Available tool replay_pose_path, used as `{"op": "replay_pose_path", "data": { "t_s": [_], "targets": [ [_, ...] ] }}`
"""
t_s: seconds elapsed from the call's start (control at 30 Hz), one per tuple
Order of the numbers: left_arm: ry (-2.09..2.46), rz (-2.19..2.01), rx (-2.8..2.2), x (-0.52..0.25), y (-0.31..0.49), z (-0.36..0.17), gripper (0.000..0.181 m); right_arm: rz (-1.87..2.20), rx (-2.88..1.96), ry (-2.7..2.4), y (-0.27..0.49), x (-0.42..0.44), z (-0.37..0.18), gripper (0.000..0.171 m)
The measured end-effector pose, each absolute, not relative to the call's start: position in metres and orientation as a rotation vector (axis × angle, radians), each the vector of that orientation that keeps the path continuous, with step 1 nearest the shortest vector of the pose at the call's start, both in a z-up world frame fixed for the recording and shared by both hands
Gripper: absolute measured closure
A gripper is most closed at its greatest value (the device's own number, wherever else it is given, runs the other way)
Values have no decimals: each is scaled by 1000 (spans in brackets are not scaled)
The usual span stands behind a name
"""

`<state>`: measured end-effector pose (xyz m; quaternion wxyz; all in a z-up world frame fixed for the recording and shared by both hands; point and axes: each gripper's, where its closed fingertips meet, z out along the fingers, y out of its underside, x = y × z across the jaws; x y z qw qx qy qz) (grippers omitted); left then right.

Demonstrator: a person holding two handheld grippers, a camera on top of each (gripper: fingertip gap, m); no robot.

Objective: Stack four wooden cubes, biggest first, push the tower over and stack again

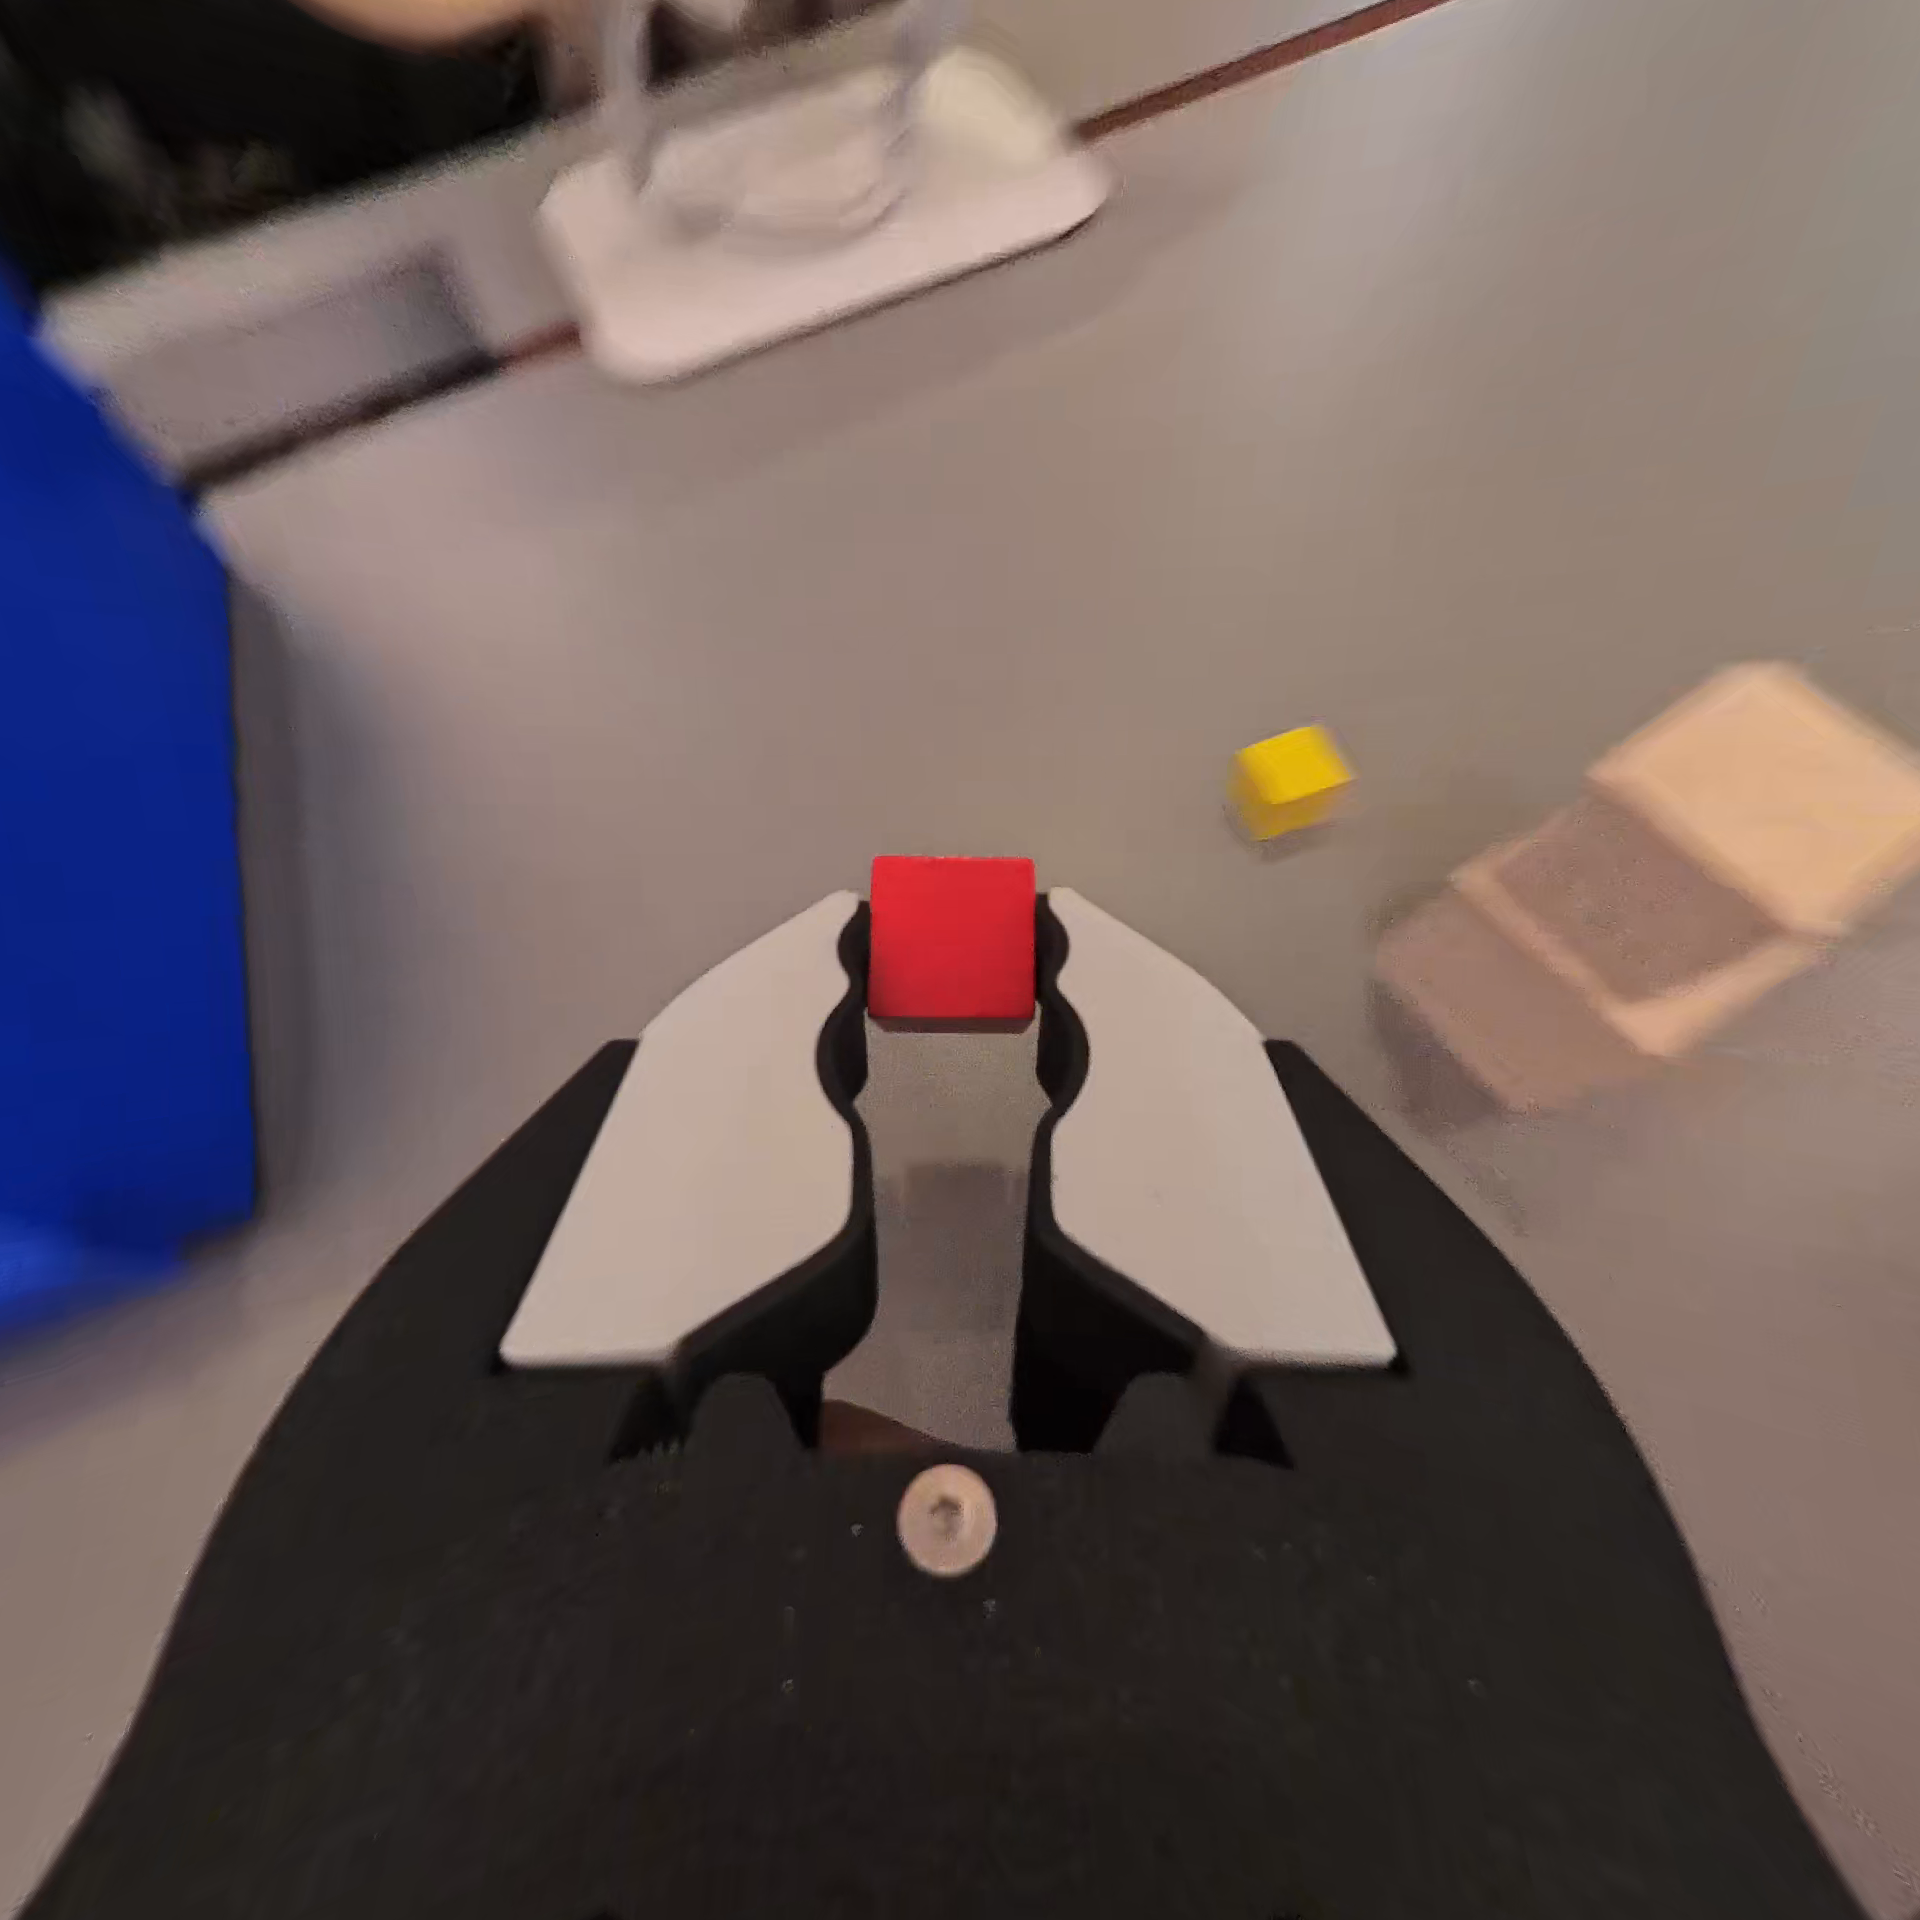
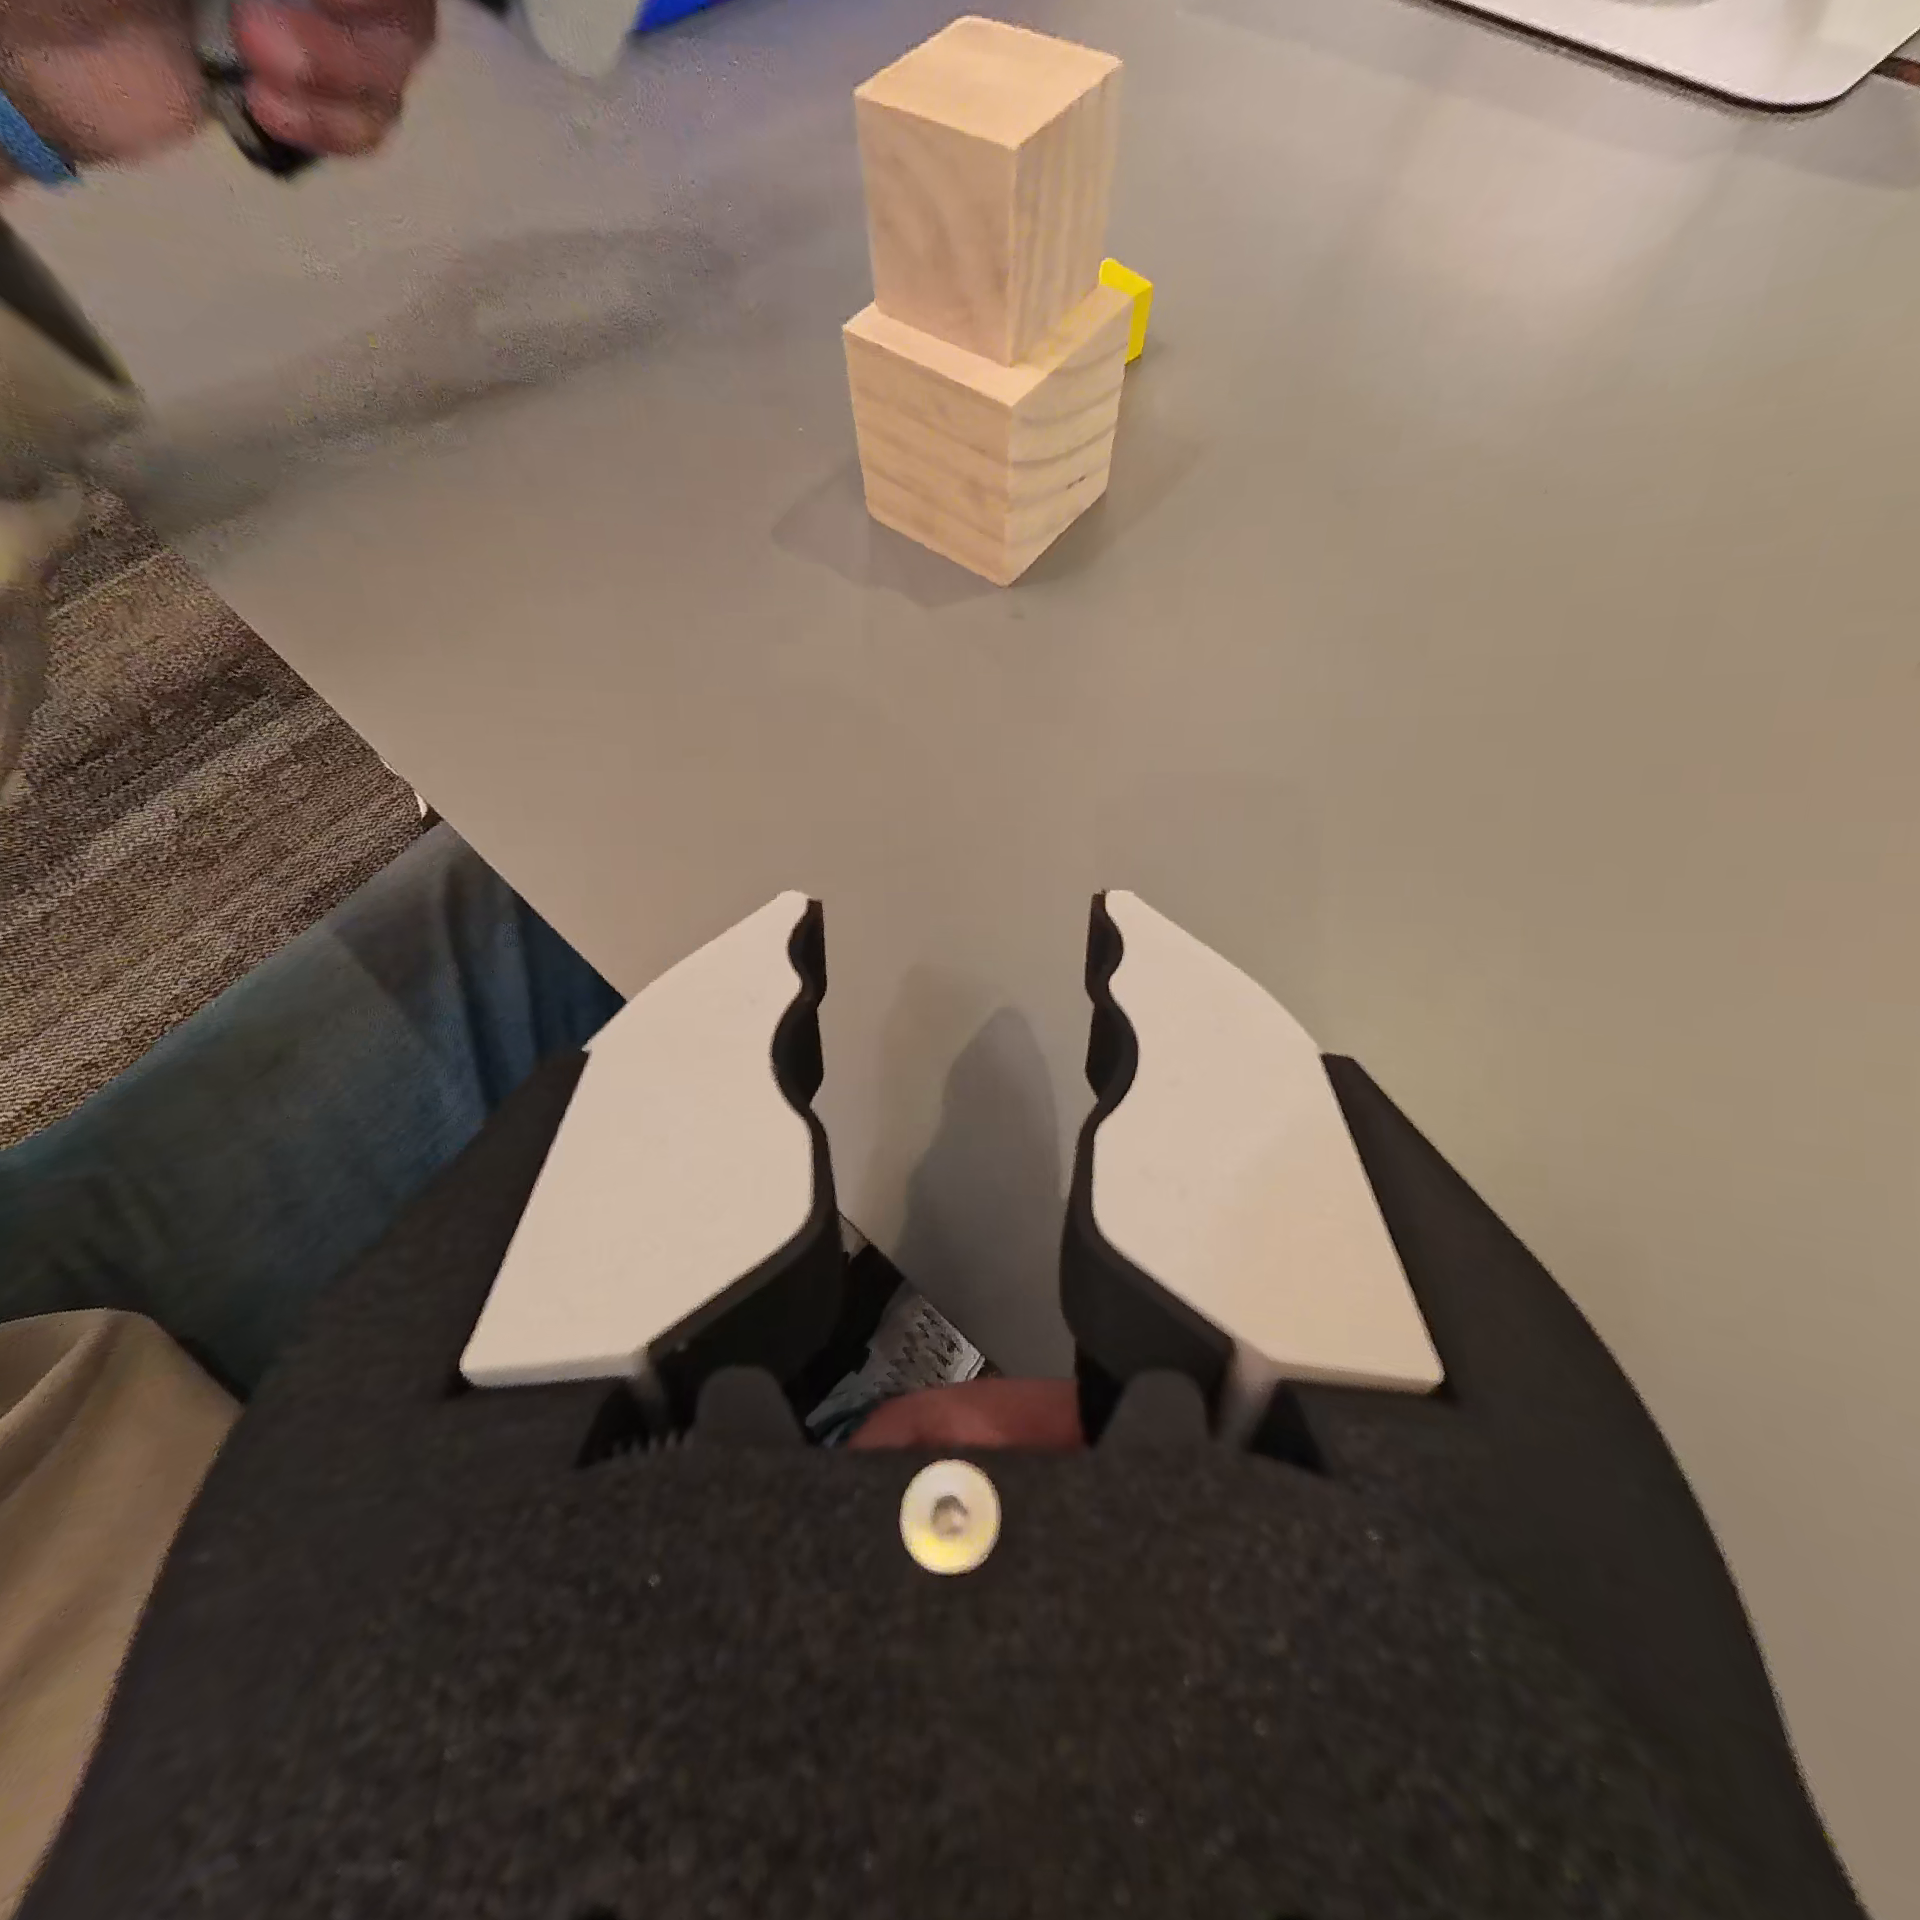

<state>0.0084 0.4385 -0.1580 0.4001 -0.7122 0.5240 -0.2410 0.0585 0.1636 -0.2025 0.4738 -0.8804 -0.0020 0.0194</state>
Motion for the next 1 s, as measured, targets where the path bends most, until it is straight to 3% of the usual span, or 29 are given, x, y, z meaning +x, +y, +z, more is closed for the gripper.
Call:
{"op": "replay_pose_path", "data": {
  "t_s": [0.2,0.43,0.87,0.9,0.97,1.0],
  "targets": [
    [1916,-842,-1340,47,334,-92,153,42,-2148,-3,162,60,-199,124],
    [2282,-719,-1308,65,312,-126,153,36,-2146,-11,161,60,-196,125],
    [2353,-755,-1297,73,306,-151,152,31,-2154,-14,160,61,-198,125],
    [2338,-751,-1285,74,307,-150,147,32,-2154,-13,160,61,-198,125],
    [2324,-734,-1273,72,309,-150,115,31,-2153,-9,160,64,-199,125],
    [2324,-728,-1271,68,309,-149,114,31,-2151,-6,160,65,-199,124]
  ]
}}
